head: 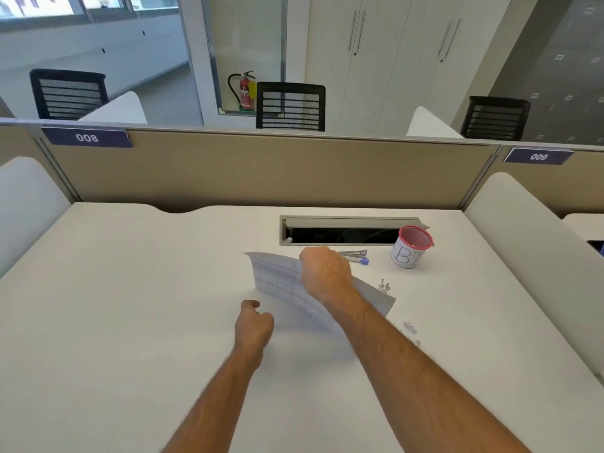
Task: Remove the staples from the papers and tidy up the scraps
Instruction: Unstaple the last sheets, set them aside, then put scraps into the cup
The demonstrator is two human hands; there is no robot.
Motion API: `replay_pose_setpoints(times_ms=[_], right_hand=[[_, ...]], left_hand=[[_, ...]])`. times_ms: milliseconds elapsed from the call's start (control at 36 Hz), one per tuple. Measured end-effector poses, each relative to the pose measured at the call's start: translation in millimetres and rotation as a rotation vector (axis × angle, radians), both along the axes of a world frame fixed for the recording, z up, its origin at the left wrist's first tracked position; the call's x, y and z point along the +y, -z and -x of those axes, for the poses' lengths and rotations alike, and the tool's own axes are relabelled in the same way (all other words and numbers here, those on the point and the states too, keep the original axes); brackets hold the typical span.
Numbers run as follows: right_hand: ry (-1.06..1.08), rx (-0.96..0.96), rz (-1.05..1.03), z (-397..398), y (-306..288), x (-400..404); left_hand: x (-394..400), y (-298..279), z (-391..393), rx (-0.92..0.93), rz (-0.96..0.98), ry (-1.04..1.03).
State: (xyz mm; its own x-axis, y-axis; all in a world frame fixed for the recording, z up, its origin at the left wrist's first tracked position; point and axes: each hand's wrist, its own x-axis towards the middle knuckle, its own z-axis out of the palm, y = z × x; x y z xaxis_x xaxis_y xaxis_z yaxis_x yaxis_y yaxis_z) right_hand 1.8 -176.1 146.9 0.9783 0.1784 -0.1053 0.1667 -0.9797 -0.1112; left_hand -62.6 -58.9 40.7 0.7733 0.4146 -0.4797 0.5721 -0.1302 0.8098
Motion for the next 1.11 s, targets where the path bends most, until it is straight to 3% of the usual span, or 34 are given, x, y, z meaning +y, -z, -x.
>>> replay_pose_setpoints(times_ms=[194,306,417,556,861,1111], right_hand=[[0.050,-0.035,-0.132,-1.5,-22.8,-14.7],[0.211,0.039,-0.463,-5.6,-31.6,-40.6],[0.360,0.270,-0.933,-10.0,-11.8,-71.9],[0.439,0.460,-1.236,-0.9,39.6,-92.6],[0.469,0.532,-1.390,2.7,106.1,-103.0],[0.442,0.457,-1.314,-18.4,126.0,-101.5]], left_hand=[[4.2,-6.5,-3.4,-0.068,0.075,-0.065],[13.5,-19.5,-14.4,-0.158,0.151,-0.126],[29.1,-25.9,-27.5,-0.271,0.314,-0.161],[42.3,-32.8,-36.8,-0.314,0.392,-0.026],[35.0,-22.3,-48.4,-0.292,0.375,0.093],[30.9,-13.0,-67.6,-0.247,0.263,0.040]])
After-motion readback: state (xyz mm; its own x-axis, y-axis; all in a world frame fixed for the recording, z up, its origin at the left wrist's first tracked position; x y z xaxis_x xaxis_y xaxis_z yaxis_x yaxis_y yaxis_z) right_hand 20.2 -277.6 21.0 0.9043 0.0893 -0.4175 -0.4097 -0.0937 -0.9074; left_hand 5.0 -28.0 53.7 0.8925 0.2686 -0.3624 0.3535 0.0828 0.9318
